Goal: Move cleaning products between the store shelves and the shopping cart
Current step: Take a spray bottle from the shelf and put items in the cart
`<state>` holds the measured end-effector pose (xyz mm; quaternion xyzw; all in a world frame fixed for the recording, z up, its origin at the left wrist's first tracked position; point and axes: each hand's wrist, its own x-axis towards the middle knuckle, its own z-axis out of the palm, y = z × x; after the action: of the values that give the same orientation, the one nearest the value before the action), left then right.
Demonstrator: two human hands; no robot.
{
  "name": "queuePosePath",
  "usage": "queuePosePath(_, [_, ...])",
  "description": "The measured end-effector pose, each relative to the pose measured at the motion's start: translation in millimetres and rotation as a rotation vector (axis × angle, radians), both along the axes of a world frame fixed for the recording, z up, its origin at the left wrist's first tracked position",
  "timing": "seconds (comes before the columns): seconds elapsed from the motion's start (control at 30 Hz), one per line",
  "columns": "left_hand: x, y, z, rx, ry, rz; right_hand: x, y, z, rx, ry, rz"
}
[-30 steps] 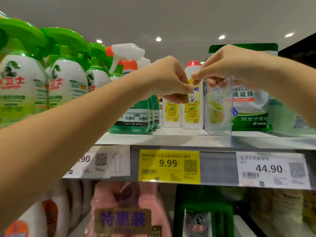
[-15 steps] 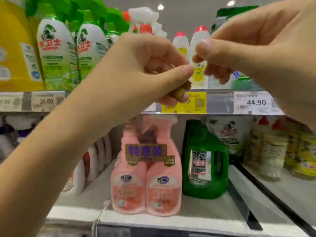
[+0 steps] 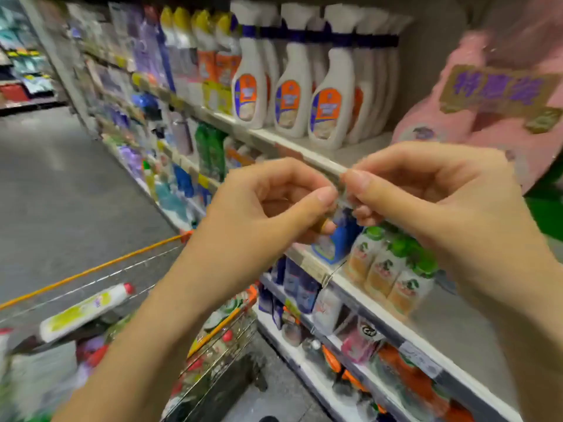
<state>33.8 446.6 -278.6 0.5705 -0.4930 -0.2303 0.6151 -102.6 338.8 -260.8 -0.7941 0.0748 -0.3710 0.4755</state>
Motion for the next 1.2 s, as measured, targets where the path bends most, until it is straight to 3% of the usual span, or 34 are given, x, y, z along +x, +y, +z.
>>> queuePosePath(0.47, [89,216,-125,0.119,0.376,0.719,189,171,-137,0.339,0.289,0.547])
queuePosePath(0.9, [194,368,-267,0.397,0.528,1.134,315,323,-268,0.530,0.652,0.653])
queuePosePath(1.03, [199,393,-307,0.455,0.643,1.273,327,347,-305,0.481,0.811,0.700])
queuePosePath(1.1, [201,400,-323,0.507,0.630,1.333,333,358,-324,0.455,0.877,0.726])
queuePosePath(1.2, [200,406,-344,0.734,0.526,1.430,343,372,-355,0.435,0.992,0.770])
